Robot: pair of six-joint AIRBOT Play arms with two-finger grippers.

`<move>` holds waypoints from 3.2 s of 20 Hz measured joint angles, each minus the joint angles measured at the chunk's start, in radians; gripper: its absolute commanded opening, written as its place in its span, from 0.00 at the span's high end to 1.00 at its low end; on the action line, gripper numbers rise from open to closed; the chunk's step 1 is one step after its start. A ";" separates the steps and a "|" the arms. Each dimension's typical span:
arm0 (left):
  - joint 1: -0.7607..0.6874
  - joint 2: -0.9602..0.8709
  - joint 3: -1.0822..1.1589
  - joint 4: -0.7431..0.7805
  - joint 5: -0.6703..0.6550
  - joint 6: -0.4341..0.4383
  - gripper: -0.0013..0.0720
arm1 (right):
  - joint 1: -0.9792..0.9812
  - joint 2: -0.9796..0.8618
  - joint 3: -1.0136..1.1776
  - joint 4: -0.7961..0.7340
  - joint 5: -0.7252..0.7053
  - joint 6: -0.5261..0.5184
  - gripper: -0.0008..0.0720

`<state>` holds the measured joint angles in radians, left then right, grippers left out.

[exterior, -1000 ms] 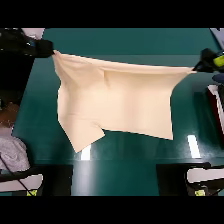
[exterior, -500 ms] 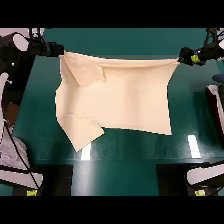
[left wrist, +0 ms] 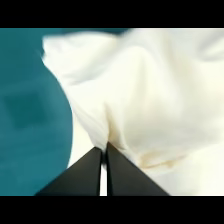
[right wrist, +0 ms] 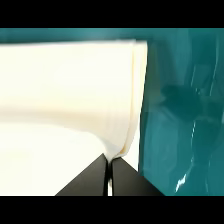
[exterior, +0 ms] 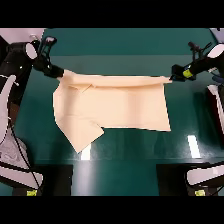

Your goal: Fold the shirts.

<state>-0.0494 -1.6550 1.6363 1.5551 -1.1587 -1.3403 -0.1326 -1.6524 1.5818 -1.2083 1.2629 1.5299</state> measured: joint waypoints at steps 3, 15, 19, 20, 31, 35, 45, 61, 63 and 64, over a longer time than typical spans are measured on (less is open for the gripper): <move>0.000 -0.001 -0.036 0.017 -0.092 0.003 0.94 | 0.033 0.024 -0.086 0.001 -0.013 -0.004 0.96; 0.084 0.197 -0.220 -0.014 -0.244 -0.111 0.32 | 0.050 0.060 -0.028 0.011 0.152 -0.037 0.41; 0.112 0.483 -0.570 -0.131 -0.161 -0.178 0.32 | 0.045 0.100 -0.007 0.011 0.170 -0.049 0.41; 0.114 0.550 -0.656 -0.164 -0.138 -0.196 0.32 | 0.045 0.108 -0.004 0.011 0.167 -0.050 0.41; 0.121 0.813 -1.166 -0.458 -0.001 -0.284 0.32 | 0.043 0.131 0.000 0.011 0.174 -0.055 0.41; 0.122 0.819 -1.226 -0.484 0.042 -0.304 0.32 | 0.043 0.131 0.000 0.011 0.178 -0.055 0.41; 0.121 0.819 -1.252 -0.534 0.188 -0.320 0.95 | 0.033 0.143 -0.022 0.011 0.256 -0.078 0.43; 0.122 0.820 -1.109 -0.557 0.058 -0.158 0.95 | -0.093 0.436 -0.821 0.014 0.048 -0.125 0.43; 0.122 0.820 -1.107 -0.557 0.053 -0.154 0.95 | -0.074 0.442 -0.850 0.018 0.018 -0.125 0.52; 0.122 0.820 -1.106 -0.557 0.048 -0.154 0.95 | -0.064 0.443 -0.859 0.024 0.005 -0.126 0.64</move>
<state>0.0723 -0.8352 0.5301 0.9977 -1.1110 -1.4944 -0.1967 -1.2098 0.7231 -1.1847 1.2682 1.4044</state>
